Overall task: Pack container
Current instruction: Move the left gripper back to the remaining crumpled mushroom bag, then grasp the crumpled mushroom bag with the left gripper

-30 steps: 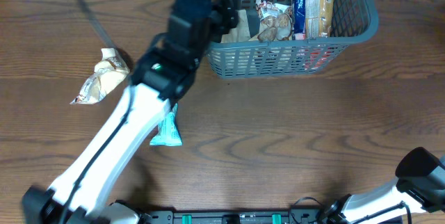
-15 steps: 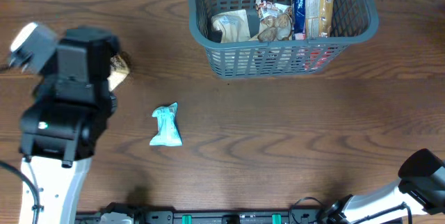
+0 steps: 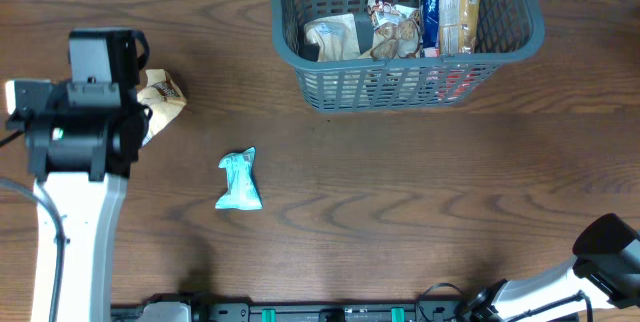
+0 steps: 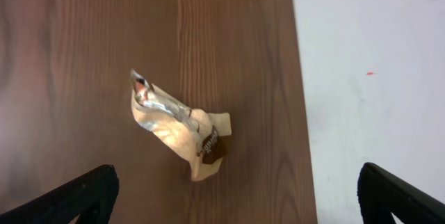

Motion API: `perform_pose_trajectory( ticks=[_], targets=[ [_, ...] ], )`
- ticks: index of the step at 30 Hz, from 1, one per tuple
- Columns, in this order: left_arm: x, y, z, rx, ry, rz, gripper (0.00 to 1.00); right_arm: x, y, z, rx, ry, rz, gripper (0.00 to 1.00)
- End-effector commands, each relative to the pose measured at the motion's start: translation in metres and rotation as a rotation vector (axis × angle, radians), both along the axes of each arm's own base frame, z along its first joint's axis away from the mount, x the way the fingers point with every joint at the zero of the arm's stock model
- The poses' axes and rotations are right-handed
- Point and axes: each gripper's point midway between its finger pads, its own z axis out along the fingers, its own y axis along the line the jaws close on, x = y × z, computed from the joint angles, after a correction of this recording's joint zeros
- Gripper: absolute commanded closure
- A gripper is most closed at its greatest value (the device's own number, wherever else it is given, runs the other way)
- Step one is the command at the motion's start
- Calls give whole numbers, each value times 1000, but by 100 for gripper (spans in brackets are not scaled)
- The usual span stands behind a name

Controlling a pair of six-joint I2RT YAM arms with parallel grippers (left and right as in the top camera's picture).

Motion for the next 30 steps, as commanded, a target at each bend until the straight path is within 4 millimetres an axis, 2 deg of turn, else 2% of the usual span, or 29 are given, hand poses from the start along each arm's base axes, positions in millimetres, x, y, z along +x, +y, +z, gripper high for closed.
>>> perform_pose_trajectory(
  ticks=[1,5,8,11,16,22,26,30],
  targets=[
    [23,-2,-39,-105,57,21,1,-2,-5,-4,3,9,-15,1],
    [48,-5,-82,-205,135,5,1,-5,-8,-4,2,10,-25,1],
    [54,-2,-110,-232,201,27,1,-13,-15,-3,-13,19,-55,1],
    [56,-3,-126,-250,240,39,1,-20,-24,-1,-33,29,-90,1],
    [63,0,-138,-248,253,47,1,-28,-34,-4,-29,30,-120,1],
    [73,12,-150,-254,236,82,1,-26,-35,-11,-4,35,-112,1],
    [71,20,-163,-320,210,210,1,-24,-33,-16,15,38,-104,1],
    [72,20,-178,-411,191,309,1,-25,-33,-17,20,43,-104,1]
  ],
)
